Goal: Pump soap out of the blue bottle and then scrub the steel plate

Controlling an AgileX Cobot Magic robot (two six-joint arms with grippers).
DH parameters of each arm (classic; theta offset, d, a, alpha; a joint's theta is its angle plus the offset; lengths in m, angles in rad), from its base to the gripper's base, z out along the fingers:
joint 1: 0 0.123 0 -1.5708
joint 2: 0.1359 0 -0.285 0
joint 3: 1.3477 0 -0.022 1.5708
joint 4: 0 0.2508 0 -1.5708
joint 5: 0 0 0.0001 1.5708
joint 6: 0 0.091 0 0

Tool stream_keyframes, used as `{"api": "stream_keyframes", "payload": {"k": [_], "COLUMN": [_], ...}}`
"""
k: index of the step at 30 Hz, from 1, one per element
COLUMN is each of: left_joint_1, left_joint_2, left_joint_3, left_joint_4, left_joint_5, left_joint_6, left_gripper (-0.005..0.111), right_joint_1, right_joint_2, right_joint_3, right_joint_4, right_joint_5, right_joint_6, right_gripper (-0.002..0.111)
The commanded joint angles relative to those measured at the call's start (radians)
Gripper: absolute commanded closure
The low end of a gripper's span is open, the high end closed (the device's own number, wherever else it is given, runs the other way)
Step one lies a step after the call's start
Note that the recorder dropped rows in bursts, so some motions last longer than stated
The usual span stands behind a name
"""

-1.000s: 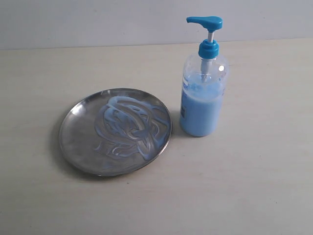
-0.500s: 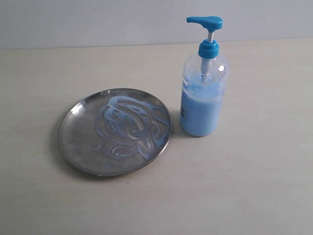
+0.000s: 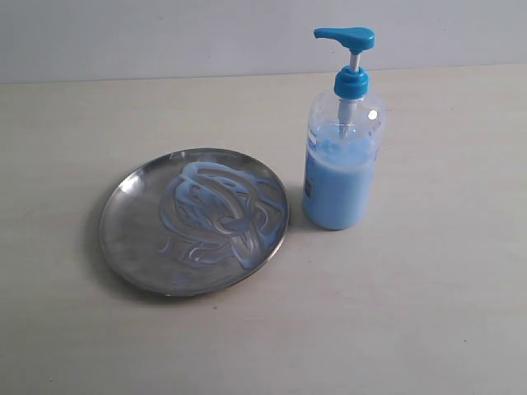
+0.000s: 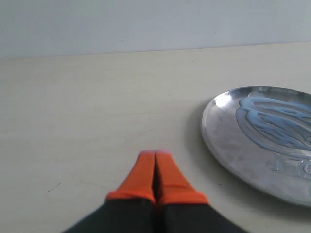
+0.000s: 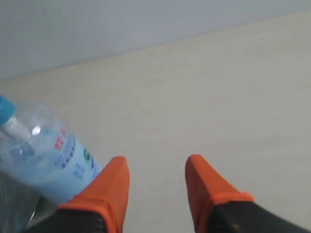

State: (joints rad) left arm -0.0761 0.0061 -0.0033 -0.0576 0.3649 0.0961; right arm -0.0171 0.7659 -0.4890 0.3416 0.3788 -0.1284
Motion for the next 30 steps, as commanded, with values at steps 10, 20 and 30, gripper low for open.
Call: {"api": "stream_keyframes", "payload": {"k": [10,20,30], "left_joint_1": [-0.004,-0.004,-0.004], "left_joint_2": [-0.006,-0.006,-0.006], "left_joint_3": [0.003,0.003,0.003], "left_joint_4": [-0.004,-0.004,-0.004], "left_joint_5": [-0.013,-0.013,-0.013], "left_joint_6": [0.005,0.005,0.005], "left_gripper": [0.107,0.107,0.107], "right_joint_1": [-0.006,-0.006,0.216], "right_joint_2": [0.290,0.386,0.387], "right_joint_3": [-0.008,-0.008,-0.008], "right_joint_4": [0.667,0.834,0.651], "right_joint_5": [0.214,0.257,0.013], "right_joint_6": [-0.750,-1.054,-0.974], "right_gripper": [0.019,0.010,0.010]}}
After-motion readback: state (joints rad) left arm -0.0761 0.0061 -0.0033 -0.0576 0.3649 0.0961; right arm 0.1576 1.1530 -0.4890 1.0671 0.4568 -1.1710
